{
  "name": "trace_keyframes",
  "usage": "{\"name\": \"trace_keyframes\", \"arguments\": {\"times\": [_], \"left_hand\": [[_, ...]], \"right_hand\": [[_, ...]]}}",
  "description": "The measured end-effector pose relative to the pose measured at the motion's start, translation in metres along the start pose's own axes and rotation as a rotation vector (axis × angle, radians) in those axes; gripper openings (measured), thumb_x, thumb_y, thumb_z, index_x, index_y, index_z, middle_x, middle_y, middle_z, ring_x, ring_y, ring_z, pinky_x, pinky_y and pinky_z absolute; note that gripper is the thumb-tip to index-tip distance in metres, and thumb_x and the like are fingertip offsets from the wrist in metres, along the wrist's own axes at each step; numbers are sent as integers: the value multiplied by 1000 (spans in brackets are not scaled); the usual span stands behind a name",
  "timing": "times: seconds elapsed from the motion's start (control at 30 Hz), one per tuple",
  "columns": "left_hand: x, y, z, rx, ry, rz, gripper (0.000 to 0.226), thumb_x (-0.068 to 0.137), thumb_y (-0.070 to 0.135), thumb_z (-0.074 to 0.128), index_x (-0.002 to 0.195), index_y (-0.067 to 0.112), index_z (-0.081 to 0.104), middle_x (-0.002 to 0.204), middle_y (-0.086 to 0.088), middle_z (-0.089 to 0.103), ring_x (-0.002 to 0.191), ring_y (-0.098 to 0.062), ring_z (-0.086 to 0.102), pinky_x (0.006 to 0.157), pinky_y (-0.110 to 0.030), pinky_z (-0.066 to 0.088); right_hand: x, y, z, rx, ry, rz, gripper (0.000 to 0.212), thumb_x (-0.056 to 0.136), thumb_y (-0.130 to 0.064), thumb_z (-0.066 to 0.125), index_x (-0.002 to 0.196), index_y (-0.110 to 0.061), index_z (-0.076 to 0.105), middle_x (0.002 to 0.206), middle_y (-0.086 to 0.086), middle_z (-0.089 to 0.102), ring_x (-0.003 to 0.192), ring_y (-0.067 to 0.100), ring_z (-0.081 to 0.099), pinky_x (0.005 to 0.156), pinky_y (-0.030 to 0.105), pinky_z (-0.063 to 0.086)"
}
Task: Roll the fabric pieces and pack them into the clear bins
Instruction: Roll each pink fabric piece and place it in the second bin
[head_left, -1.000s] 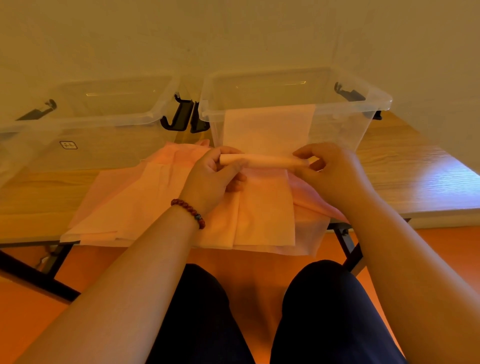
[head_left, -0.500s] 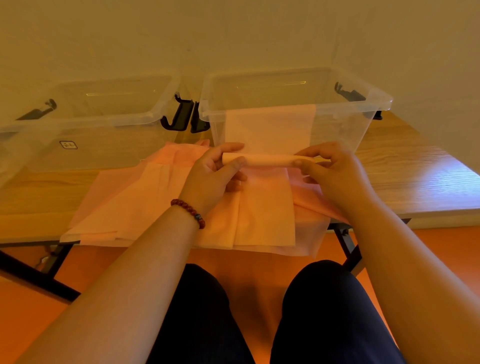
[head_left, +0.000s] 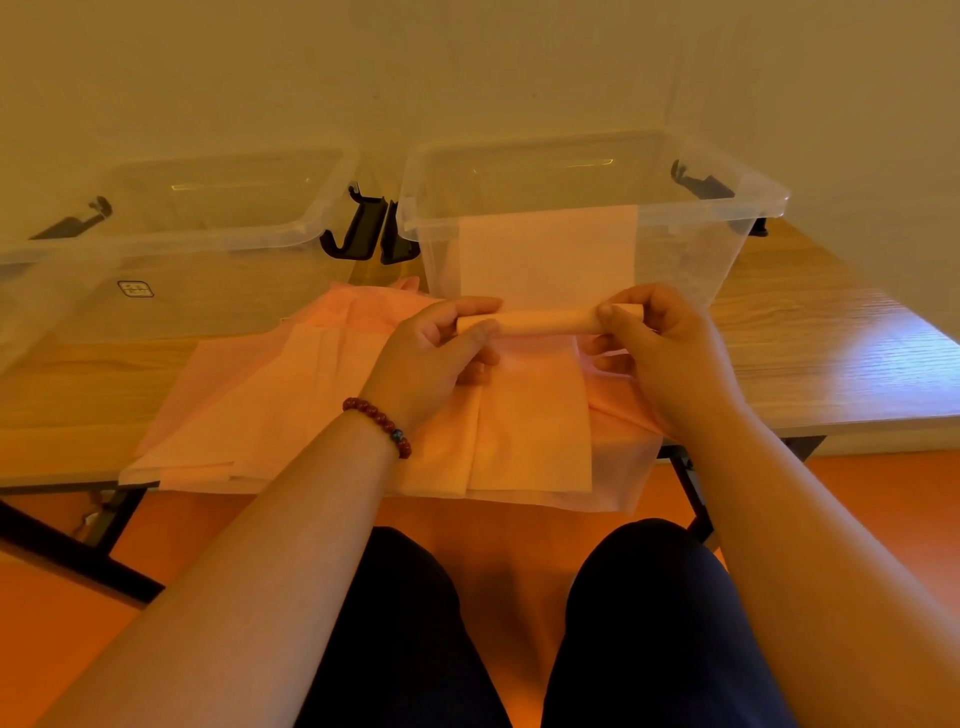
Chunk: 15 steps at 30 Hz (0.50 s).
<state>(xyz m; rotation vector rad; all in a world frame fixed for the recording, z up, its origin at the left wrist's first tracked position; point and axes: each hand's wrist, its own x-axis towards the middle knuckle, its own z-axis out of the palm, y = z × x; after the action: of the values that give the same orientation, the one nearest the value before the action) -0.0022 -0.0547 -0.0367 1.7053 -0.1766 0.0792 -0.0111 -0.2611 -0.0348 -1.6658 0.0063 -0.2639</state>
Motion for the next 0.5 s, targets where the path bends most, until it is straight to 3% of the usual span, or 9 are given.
{"name": "trace_keyframes", "arguments": {"times": [0.23,0.5], "left_hand": [[1,-2,0,-26,-20,-7,15,92,16,61,98,26,68,77,1,70,70,-9,64,64,-21,54],[2,-1,0,-67,-42,-26,17,95,24,55,98,35,68,74,6,68,71,-8,64,65,-22,54]], "right_hand": [[1,1,-2,95,-2,43,4,91,-19,66,91,-22,63,70,-4,70,65,10,66,66,28,54],[1,2,-3,38,-32,23,12,94,-23,61,83,-19,62,60,-5,67,56,7,61,61,25,50]]}}
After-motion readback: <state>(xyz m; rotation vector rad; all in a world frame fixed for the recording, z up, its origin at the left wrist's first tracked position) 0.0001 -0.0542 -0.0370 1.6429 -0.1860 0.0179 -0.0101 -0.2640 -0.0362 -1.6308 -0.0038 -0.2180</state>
